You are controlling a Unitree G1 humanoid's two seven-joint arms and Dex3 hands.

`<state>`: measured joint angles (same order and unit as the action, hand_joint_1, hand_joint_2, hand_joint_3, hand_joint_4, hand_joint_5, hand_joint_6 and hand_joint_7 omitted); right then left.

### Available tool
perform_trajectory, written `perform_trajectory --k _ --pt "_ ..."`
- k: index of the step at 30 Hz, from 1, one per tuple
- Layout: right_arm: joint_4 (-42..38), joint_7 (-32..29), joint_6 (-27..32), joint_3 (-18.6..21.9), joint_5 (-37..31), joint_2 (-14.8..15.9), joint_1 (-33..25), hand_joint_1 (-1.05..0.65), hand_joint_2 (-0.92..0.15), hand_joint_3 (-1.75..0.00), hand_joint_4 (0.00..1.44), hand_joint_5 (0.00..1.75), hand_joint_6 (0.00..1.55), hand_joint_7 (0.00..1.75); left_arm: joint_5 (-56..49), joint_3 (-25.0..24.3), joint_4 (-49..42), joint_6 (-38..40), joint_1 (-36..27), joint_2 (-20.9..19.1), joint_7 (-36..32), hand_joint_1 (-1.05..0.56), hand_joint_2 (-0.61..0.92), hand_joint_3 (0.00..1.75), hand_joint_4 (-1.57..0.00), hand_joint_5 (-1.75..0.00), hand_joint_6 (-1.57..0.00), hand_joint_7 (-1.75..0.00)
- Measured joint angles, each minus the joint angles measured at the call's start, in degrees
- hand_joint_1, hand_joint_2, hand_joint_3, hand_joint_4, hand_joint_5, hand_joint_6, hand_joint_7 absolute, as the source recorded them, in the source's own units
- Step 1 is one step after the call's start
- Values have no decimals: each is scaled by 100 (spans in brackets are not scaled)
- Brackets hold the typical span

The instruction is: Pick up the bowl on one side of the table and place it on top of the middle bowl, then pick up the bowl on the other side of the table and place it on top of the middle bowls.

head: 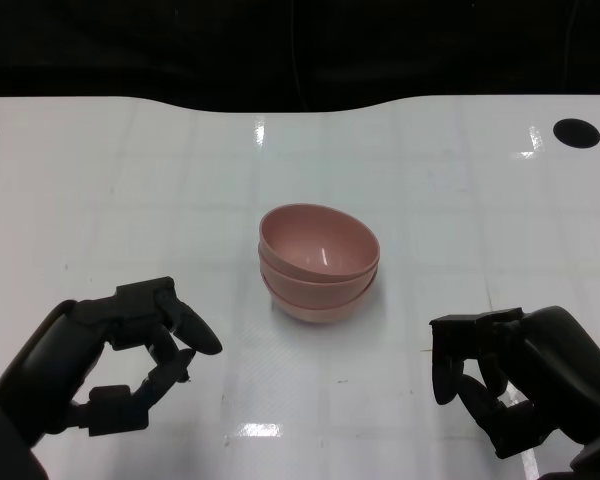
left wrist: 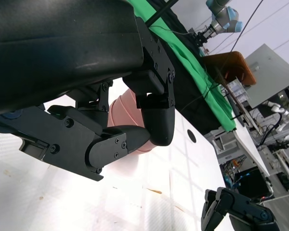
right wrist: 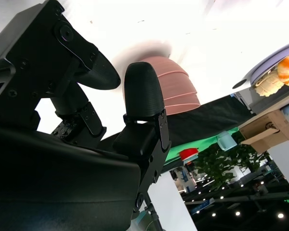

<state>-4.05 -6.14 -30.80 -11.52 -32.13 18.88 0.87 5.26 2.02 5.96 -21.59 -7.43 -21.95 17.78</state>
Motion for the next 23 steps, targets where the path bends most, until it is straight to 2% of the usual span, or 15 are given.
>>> perform_trajectory --k 1,2,3,6,15,23 --pt "0 0 0 0 0 0 0 -8 -17 -158 96 175 82 155 0 -4 5 8 0 6 19 -20 56 102 -67 -149 -68 -121" --pt "2 18 0 0 17 0 -2 -8 -16 -158 96 175 81 155 113 -4 -1 57 3 12 103 -17 60 102 -77 -164 -74 -137" --pt "14 60 1 0 39 1 -8 -8 -16 -158 96 175 81 154 292 -4 -46 151 11 16 252 -17 61 101 -81 -169 -76 -143" --pt "57 151 1 -2 74 1 -42 -8 -16 -158 96 175 82 154 573 0 -220 486 0 24 558 -19 64 97 -85 -174 -77 -150" --pt "60 186 3 0 79 1 -86 -7 -15 -159 97 175 84 152 659 -4 -257 652 8 255 699 -15 58 110 -82 -175 -75 -154" --pt "54 190 -6 10 131 3 -121 -8 -15 -160 97 175 84 152 634 -54 -316 650 21 381 765 -14 55 115 -82 -175 -75 -155"
